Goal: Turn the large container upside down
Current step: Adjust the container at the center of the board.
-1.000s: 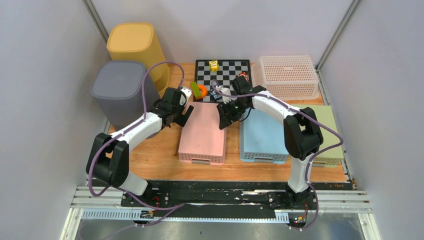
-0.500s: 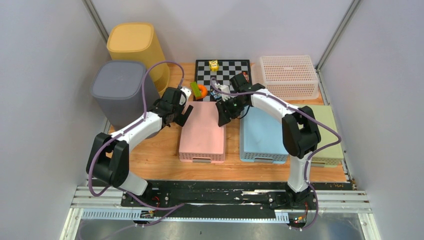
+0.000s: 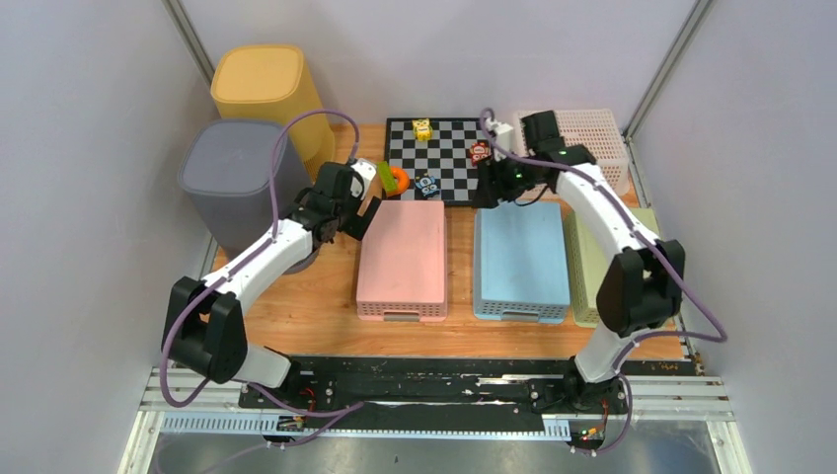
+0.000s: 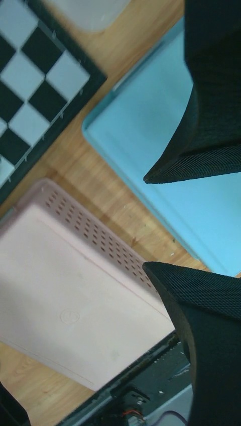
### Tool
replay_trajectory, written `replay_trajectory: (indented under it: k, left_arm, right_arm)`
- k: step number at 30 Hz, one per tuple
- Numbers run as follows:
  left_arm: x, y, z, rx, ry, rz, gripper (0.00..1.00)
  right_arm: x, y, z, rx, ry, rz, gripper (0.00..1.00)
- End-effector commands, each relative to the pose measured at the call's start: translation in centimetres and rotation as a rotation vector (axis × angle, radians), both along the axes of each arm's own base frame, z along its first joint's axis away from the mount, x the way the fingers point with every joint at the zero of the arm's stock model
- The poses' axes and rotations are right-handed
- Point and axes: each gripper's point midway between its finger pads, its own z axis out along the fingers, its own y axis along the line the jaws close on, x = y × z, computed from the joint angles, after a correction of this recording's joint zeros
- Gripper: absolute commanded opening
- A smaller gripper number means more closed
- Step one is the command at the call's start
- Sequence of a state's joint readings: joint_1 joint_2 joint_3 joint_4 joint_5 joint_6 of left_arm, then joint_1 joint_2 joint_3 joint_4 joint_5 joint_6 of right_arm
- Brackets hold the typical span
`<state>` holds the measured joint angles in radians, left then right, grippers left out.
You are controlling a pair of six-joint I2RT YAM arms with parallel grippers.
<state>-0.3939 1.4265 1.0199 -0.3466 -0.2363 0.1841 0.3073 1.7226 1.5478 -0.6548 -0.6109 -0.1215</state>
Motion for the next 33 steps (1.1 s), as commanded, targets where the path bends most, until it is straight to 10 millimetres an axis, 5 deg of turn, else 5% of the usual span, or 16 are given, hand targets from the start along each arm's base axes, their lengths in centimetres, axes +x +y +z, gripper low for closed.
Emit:
replay_trajectory:
  k: [1,8,11,18,33]
  left_arm:
    - [0.2,0.4,2.8,-0.008,-0.057,0.009,1.0]
    - [-0.6,0.6,5.9,-0.036,-0.123,-0.006,1.0]
    - [-1.5,0.6,7.5,-0.046,-0.151,-0.038,1.0]
    - [-4.1,0.8,9.4,-0.066,-0.177,-0.094,1.0]
    - [-6.8,2.0,10.4,-0.062,-0.212,-0.106,1.0]
  right_arm:
    - [0.3,-6.2,0.4,-0.077,-0.004,-0.162,0.62]
    - [2.6,-16.7,-1.4,-0.147,0.028,-0.507,0.61]
    - [2.8,-18.7,-2.7,-0.155,0.053,-0.561,0.61]
    - [2.4,-20.0,-5.3,-0.156,0.136,-0.592,0.61]
    - [-3.4,-19.9,-8.8,-0.116,0.312,-0.518,0.61]
